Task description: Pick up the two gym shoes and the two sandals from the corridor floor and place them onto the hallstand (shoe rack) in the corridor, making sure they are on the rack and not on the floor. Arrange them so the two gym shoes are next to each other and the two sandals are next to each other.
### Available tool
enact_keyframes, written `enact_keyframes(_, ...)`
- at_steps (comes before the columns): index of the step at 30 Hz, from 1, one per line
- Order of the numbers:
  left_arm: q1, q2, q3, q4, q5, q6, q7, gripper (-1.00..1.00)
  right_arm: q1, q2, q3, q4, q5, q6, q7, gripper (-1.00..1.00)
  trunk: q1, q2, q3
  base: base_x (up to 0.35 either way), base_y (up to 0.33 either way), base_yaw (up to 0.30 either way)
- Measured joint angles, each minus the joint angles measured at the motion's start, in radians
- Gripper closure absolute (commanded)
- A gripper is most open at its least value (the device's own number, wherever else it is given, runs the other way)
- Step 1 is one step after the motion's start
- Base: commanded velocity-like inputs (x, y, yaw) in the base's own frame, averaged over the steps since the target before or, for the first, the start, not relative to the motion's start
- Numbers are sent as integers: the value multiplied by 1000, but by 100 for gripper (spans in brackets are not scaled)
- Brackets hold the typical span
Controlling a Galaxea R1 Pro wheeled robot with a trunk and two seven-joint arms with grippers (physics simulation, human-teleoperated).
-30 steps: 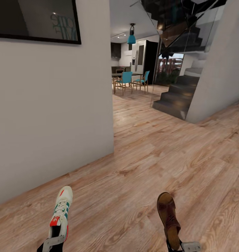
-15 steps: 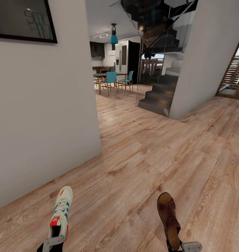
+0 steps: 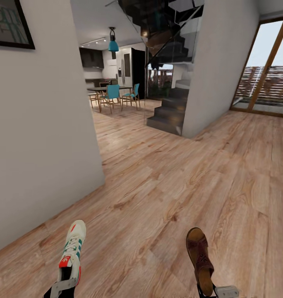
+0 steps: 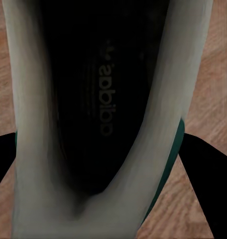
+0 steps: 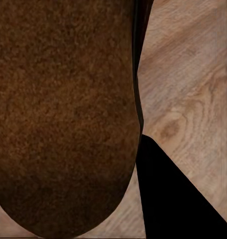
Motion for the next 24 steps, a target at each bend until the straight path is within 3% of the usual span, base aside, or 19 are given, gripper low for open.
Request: enact_keyframes(24, 0, -2, 0, 1, -3, 0, 0, 100, 0, 0, 0, 0, 0, 0, 0, 100, 0, 0, 0, 0, 0, -278)
